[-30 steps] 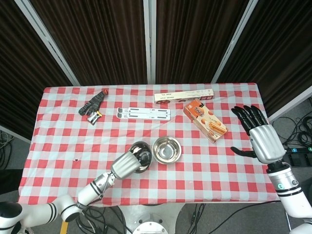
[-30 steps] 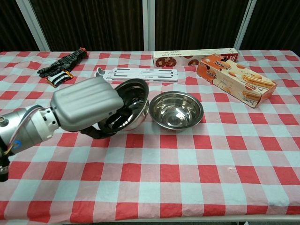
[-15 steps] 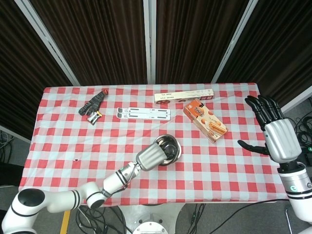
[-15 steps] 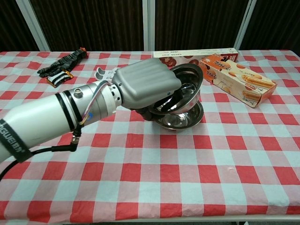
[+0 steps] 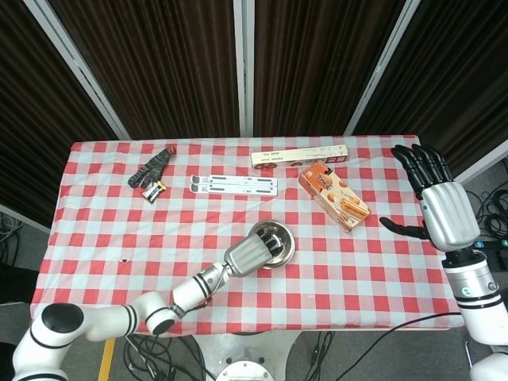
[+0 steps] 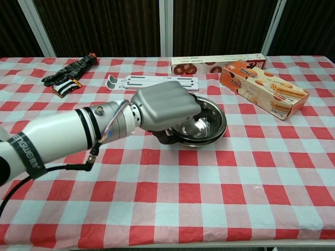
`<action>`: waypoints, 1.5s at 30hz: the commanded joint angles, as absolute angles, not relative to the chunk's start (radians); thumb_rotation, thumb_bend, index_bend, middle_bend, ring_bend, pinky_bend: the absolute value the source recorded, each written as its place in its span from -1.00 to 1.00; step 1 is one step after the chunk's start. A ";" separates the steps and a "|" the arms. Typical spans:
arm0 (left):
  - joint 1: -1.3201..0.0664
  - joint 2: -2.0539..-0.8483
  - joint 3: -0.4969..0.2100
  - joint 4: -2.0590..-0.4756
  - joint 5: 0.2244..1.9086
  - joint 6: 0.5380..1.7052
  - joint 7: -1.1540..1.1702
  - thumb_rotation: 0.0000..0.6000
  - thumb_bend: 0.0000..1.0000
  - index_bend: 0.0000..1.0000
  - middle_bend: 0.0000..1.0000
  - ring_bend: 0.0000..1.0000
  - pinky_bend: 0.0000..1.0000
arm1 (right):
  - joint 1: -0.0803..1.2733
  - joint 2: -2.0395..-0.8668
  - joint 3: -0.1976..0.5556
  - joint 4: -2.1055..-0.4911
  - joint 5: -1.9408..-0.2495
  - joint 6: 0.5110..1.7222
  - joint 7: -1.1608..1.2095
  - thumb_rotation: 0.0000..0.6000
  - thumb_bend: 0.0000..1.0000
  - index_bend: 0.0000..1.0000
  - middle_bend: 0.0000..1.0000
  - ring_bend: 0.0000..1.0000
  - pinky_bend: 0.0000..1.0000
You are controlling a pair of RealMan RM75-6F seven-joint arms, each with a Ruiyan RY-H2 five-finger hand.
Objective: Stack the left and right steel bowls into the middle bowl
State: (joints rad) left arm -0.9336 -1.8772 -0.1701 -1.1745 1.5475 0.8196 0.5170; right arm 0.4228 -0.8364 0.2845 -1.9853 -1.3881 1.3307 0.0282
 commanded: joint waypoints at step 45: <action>-0.166 -1.297 0.053 -1.540 1.467 1.605 0.290 1.00 -0.82 -0.40 -0.31 -0.48 -0.38 | 0.125 -1.139 -0.019 -1.581 -1.587 1.468 -0.053 1.00 -1.00 -1.00 -0.88 -1.00 -1.00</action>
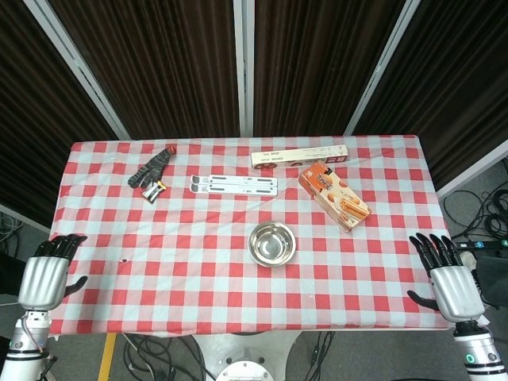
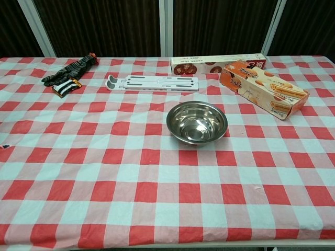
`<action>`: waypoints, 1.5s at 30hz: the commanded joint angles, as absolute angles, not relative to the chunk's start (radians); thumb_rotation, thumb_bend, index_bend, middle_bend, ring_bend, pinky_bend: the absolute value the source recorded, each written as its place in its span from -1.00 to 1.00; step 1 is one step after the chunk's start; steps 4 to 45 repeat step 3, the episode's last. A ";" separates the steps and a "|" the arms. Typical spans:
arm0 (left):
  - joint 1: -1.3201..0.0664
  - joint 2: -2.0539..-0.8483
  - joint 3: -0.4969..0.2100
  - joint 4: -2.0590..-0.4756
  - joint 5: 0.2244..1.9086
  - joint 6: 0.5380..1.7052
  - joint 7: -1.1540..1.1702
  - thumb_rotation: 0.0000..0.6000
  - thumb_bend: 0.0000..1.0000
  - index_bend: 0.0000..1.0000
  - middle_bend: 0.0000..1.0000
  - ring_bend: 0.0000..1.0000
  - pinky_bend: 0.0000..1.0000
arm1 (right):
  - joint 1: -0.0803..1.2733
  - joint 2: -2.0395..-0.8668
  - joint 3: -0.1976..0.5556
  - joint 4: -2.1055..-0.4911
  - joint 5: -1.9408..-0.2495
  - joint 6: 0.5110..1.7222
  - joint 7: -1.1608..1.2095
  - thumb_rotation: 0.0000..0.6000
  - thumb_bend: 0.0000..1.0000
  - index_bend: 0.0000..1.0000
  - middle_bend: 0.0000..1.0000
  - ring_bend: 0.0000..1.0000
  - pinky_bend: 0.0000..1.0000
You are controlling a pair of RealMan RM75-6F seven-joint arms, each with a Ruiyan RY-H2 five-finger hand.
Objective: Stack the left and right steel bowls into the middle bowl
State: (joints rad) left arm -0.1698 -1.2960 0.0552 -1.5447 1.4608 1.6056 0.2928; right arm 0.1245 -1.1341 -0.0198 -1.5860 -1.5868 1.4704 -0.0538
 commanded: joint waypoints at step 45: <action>-0.160 -1.301 0.045 -1.539 1.474 1.603 0.285 1.00 -0.82 -0.40 -0.31 -0.48 -0.38 | 0.124 -1.143 -0.017 -1.576 -1.585 1.463 -0.052 1.00 -1.00 -1.00 -0.88 -1.00 -1.00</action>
